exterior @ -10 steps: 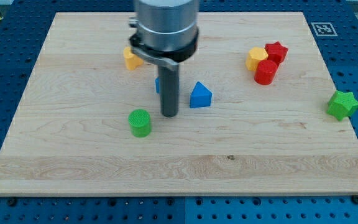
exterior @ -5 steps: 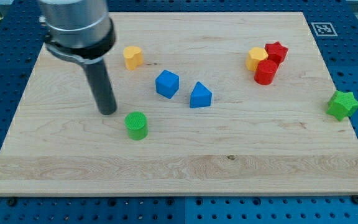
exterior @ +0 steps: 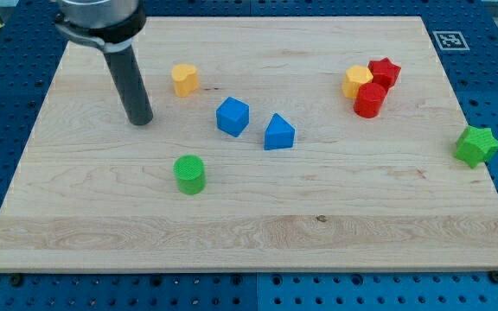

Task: Move the yellow heart close to the blue cube

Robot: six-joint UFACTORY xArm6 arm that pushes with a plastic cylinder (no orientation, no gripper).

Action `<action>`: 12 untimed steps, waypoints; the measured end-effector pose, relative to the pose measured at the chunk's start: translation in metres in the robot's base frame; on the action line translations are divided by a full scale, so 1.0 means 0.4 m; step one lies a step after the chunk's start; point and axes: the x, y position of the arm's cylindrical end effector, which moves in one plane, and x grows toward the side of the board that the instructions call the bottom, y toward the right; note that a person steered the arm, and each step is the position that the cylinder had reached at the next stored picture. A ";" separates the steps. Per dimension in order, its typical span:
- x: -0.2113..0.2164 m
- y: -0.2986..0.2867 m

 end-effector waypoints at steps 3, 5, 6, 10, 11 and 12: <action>-0.111 0.000; -0.118 0.072; -0.121 0.073; -0.260 0.100; -0.227 0.101; -0.168 0.126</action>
